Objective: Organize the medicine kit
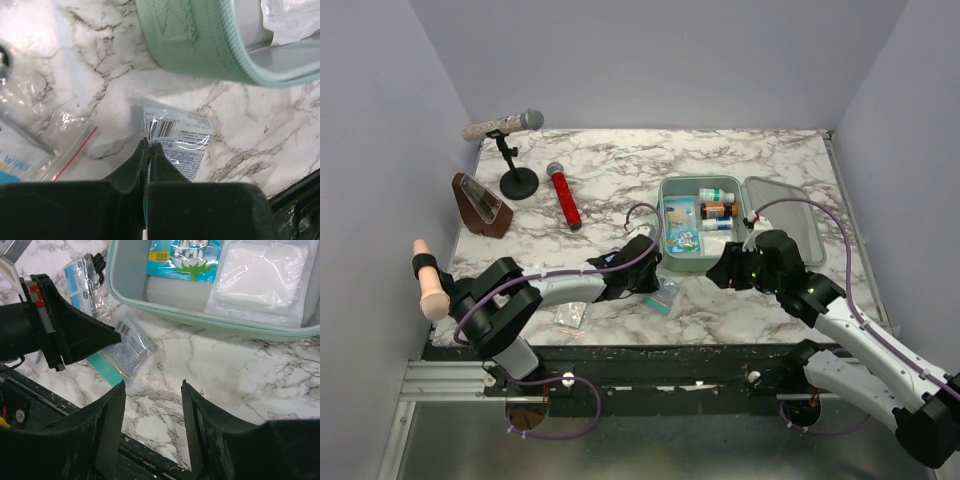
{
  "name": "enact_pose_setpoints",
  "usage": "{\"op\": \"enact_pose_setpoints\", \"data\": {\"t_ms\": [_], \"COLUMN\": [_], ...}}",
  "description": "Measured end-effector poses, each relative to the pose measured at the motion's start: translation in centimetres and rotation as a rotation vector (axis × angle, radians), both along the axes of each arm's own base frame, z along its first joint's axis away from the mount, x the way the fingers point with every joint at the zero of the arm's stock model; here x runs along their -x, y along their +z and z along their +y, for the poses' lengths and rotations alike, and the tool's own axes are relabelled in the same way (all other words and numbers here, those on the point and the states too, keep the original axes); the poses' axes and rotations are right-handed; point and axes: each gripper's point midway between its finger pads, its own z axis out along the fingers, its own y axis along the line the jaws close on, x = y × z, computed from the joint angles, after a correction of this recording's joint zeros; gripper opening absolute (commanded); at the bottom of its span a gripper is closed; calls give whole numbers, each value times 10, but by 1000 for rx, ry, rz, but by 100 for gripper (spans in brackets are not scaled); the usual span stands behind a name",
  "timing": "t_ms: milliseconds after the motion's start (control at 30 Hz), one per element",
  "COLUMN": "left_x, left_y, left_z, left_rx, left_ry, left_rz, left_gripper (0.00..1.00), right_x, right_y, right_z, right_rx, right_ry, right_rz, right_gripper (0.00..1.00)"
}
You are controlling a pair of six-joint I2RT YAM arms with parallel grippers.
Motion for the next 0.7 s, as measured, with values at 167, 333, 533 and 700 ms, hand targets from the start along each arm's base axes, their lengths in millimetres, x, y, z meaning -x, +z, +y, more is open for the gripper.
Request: {"op": "enact_pose_setpoints", "data": {"t_ms": [167,333,533,700], "left_x": [15,21,-1,-60], "left_y": [11,81,167,195], "left_z": [19,31,27,0], "left_rx": [-12,93,192,176], "left_ry": [-13,-11,35,100], "left_rz": [-6,-114,-282,-334], "left_gripper": [0,0,0,0], "right_x": [-4,-6,-12,-16], "right_y": [8,20,39,46], "right_z": [2,2,0,-10], "right_rx": [-1,-8,-13,3], "right_ry": [4,8,-7,-56], "right_rz": [-12,-43,-98,-133], "right_gripper": [57,57,57,57]}}
